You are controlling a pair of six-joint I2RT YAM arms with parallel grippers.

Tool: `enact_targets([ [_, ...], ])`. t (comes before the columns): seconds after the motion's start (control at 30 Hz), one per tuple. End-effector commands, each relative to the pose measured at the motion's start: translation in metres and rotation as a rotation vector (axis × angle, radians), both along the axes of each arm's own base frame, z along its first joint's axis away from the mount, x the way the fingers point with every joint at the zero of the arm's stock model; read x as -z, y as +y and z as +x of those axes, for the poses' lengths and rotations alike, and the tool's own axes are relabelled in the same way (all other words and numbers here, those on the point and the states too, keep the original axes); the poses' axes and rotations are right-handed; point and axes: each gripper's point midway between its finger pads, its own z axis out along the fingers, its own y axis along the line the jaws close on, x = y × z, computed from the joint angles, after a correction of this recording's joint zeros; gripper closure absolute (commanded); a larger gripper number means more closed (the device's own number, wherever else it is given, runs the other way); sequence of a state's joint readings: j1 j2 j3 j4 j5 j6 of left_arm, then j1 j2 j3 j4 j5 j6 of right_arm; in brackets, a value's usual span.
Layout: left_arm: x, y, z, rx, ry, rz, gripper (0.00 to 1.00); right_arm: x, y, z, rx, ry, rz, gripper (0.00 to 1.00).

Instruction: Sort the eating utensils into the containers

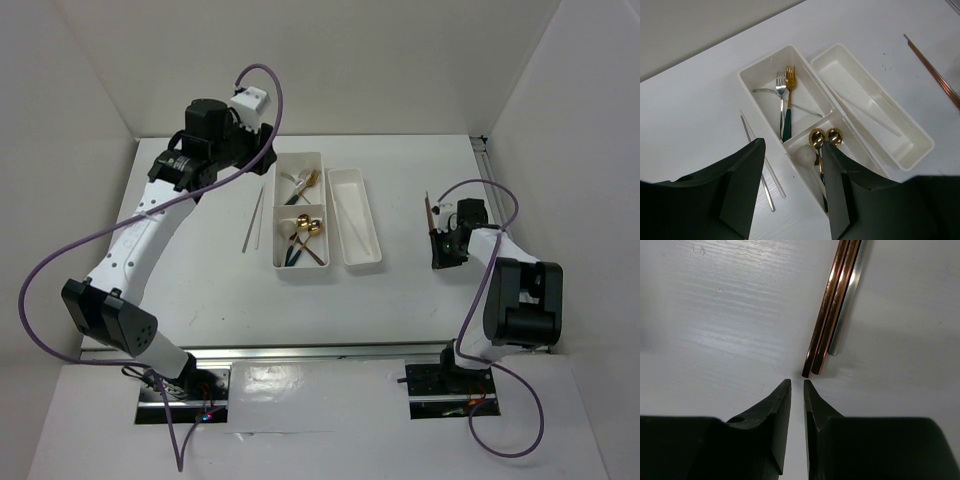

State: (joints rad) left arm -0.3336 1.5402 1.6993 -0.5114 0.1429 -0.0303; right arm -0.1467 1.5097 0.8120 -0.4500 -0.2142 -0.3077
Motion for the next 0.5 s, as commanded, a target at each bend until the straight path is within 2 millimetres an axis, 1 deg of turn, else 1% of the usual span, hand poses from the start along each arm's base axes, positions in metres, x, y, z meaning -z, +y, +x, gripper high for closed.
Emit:
enact_targets([
  [0.0, -0.023, 0.000, 0.006, 0.003, -0.054, -0.027, 0.38, -0.011, 0.000, 0.021, 0.001, -0.055, 0.013, 0.77],
  [0.1, -0.023, 0.002, 0.009, -0.010, -0.050, -0.034, 0.38, -0.007, -0.001, 0.025, 0.001, -0.049, 0.014, 0.77],
  [0.13, -0.023, 0.002, 0.009, -0.010, -0.050, -0.034, 0.38, -0.010, -0.001, 0.028, 0.001, -0.059, 0.013, 0.77],
  [0.17, -0.023, 0.002, 0.012, -0.010, -0.050, -0.034, 0.38, -0.006, -0.001, 0.027, 0.001, -0.048, 0.015, 0.77],
  [0.2, -0.021, 0.002, 0.010, -0.010, -0.040, -0.031, 0.38, -0.010, -0.002, 0.033, 0.001, -0.067, 0.012, 0.77],
  [0.23, -0.021, 0.002, 0.010, -0.010, -0.040, -0.031, 0.38, -0.006, -0.002, 0.032, 0.001, -0.054, 0.014, 0.77],
  [0.27, -0.025, 0.006, 0.012, -0.019, -0.049, -0.034, 0.38, -0.005, -0.004, 0.036, 0.013, -0.057, 0.009, 0.77],
  [0.33, -0.021, 0.005, 0.014, -0.019, -0.040, -0.031, 0.38, -0.002, -0.006, 0.038, 0.017, -0.056, 0.001, 0.77],
  [0.37, -0.025, 0.005, 0.014, -0.019, -0.049, -0.034, 0.38, 0.001, -0.006, 0.037, 0.017, -0.045, 0.002, 0.77],
  [0.4, -0.025, 0.005, 0.014, -0.019, -0.049, -0.034, 0.38, -0.002, -0.006, 0.041, 0.017, -0.057, 0.000, 0.75],
  [0.43, -0.025, 0.005, 0.014, -0.019, -0.049, -0.034, 0.38, 0.001, -0.006, 0.040, 0.017, -0.045, 0.002, 0.74],
  [0.47, -0.029, 0.005, 0.014, -0.019, -0.058, -0.037, 0.38, 0.002, -0.006, 0.042, 0.017, -0.044, 0.002, 0.74],
])
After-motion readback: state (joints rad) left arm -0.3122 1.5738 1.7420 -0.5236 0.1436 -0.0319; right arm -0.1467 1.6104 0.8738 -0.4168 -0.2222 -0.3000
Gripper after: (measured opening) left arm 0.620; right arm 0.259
